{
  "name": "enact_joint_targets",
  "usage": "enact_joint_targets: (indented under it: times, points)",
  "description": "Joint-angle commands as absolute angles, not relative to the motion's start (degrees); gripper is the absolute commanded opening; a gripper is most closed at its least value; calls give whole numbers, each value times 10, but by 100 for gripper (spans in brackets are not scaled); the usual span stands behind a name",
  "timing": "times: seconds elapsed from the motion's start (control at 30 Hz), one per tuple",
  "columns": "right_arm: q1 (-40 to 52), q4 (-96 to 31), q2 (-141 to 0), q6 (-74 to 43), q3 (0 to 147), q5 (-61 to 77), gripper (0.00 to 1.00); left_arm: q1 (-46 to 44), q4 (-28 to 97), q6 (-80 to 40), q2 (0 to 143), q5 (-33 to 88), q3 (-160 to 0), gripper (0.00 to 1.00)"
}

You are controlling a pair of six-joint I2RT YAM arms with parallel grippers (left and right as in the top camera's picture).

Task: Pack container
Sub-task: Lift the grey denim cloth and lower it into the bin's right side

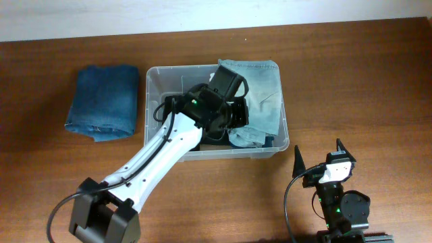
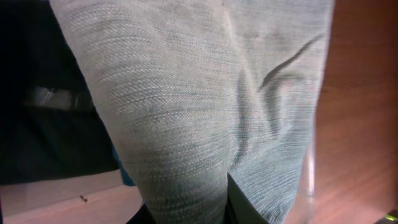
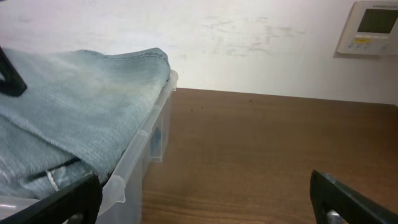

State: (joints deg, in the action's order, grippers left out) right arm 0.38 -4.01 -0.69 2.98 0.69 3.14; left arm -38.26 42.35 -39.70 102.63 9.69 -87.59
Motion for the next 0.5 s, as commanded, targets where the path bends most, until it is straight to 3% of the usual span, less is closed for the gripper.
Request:
enact_joint_targets:
  times: [0.0,0.07,0.1,0.13,0.2,0.47]
  points:
    - [-1,-41,-2,25,3,39,98,-391,404,-412,1014,96,-855,2]
    - [-1,-41,-2,25,3,39,98,-389,397,-412,1014,98,-855,15]
    - [-1,-41,-2,25,3,39,98,-389,396,-412,1014,98,-855,27]
    - [-1,-41,-2,25,3,39,99,-386,397,-411,1014,98,-855,52]
    - [-1,-41,-2,25,3,39,99,-378,403,-396,1014,96,-855,72]
    - [-1,-41,-2,25,3,39,98,-329,436,-304,1012,95,-856,87]
